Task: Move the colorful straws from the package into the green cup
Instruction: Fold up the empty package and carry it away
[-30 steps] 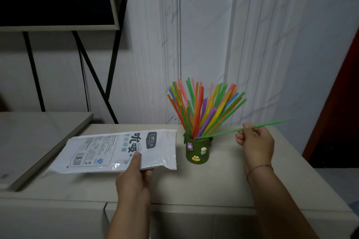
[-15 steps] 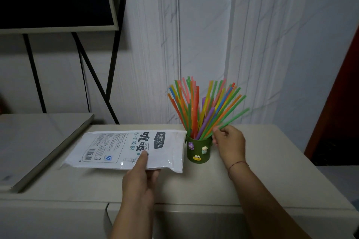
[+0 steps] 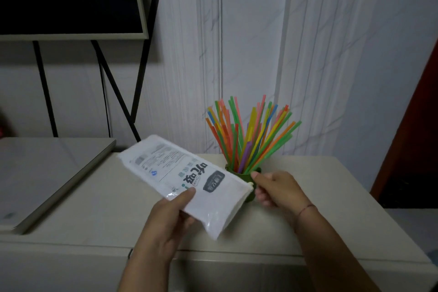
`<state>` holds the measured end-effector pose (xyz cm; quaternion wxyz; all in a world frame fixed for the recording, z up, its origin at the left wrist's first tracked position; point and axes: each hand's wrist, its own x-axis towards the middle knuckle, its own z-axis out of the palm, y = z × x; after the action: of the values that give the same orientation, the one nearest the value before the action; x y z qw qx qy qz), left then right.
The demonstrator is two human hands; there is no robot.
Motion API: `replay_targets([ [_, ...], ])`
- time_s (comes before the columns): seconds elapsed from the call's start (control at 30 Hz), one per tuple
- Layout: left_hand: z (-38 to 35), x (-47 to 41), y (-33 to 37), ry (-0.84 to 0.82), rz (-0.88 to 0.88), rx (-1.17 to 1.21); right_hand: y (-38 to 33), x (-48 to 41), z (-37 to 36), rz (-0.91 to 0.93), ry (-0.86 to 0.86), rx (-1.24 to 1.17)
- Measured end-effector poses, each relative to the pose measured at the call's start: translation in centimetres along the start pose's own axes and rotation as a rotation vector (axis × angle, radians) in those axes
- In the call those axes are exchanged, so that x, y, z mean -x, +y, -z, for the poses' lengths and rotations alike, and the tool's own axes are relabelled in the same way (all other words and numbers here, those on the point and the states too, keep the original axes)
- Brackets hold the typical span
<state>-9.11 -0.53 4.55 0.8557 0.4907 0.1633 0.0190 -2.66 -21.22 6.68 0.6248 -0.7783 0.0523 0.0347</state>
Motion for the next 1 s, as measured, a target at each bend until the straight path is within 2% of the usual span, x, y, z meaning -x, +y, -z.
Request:
replay_targets([
  [0.1, 1.4, 0.7, 1.0, -0.190, 0.038, -0.159, -0.6, 1.7, -0.3, -0.141, -0.283, -0.133],
  [0.17, 2.5, 1.3, 1.7, -0.272, 0.076, -0.255, -0.5, 2.0, -1.0, -0.166, -0.444, -0.192],
  [0.3, 4.2, 2.0, 2.7, -0.354, 0.113, -0.406, -0.2, 2.6, -3.3, -0.126, -0.609, -0.346],
  [0.43, 4.7, 2.8, 2.9, -0.427, 0.151, -0.504, -0.4, 2.8, -5.0, 0.070, -0.528, -0.278],
  [0.5, 4.9, 2.9, 3.0, -0.345, 0.113, -0.499, -0.4, 2.8, -5.5, 0.107, -0.485, -0.257],
  [0.6, 5.6, 2.1, 3.1, -0.112, 0.002, -0.463, -0.5, 2.9, -6.2, 0.105, -0.491, -0.243],
  [0.67, 5.8, 1.7, 3.3, -0.022, -0.045, -0.439, -0.5, 2.9, -6.5, 0.108, -0.478, -0.231],
  [0.83, 5.9, 1.6, 3.0, -0.060, -0.019, -0.419, -0.7, 2.7, -6.4, 0.183, -0.384, -0.228],
  [1.0, 6.1, 0.9, 2.8, 0.018, -0.136, -0.367, -0.9, 2.6, -5.5, 0.228, -0.398, -0.175],
])
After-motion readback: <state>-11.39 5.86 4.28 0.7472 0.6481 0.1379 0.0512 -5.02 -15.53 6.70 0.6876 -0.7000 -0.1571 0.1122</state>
